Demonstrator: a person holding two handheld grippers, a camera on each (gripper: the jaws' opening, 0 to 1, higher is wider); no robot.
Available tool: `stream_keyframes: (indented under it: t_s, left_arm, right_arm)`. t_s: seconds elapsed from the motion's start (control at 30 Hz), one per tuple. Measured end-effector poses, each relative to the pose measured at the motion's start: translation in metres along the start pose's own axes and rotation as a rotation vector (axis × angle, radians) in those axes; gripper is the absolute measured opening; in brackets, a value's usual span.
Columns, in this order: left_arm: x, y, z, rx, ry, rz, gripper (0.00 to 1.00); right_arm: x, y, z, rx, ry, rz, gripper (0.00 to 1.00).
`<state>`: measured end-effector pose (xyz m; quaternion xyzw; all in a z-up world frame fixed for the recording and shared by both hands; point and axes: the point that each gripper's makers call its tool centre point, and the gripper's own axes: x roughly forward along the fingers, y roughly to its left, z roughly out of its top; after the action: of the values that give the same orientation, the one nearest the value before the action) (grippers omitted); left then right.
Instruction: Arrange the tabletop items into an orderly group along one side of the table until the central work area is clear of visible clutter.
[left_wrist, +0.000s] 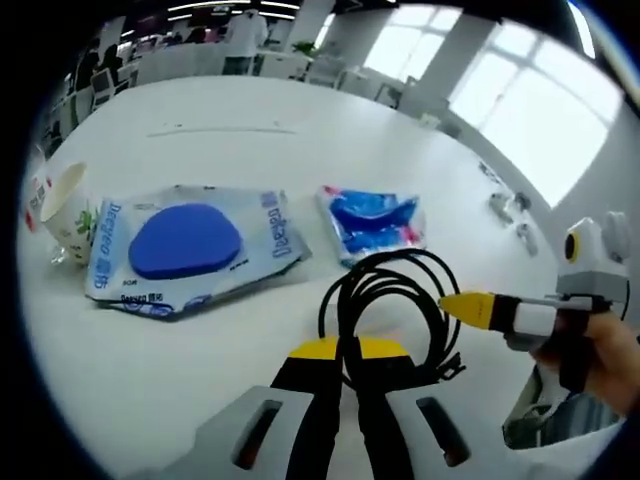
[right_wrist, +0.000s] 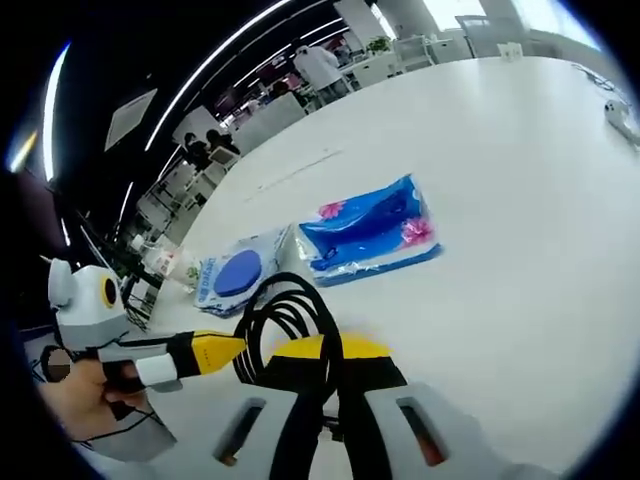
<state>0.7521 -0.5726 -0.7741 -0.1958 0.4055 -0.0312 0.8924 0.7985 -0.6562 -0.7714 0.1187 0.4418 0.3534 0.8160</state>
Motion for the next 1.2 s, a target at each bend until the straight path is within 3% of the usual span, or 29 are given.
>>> stream_keyframes:
  t_s: [0.37,0.73,0.9,0.93,0.97,1.0,1.2]
  left_arm:
    - [0.010,0.004,-0.002,0.022,0.033,0.013,0.00]
    - [0.023,0.002,-0.009,0.051,0.083,0.002,0.00]
    - [0.032,0.004,-0.013,0.116,0.088,0.005,0.01]
    - [0.033,0.004,-0.015,0.136,0.093,0.004,0.02]
    - [0.035,0.002,-0.011,0.196,0.068,-0.021,0.02]
    - [0.034,0.004,-0.014,0.209,0.084,-0.013,0.02]
    - [0.037,0.006,-0.011,0.154,0.063,-0.025,0.02]
  right_arm:
    - [0.013,-0.010,0.000,-0.010,0.017,-0.009,0.00]
    - [0.019,-0.024,-0.011,-0.104,0.070,-0.056,0.00]
    - [0.026,-0.033,-0.014,-0.104,0.076,-0.056,0.00]
    - [0.027,-0.035,-0.015,-0.127,0.084,-0.060,0.00]
    - [0.026,-0.031,-0.009,-0.155,0.048,-0.038,0.00]
    - [0.019,-0.031,-0.013,-0.136,0.069,-0.055,0.00]
    - [0.024,-0.033,-0.016,-0.158,0.069,-0.030,0.00]
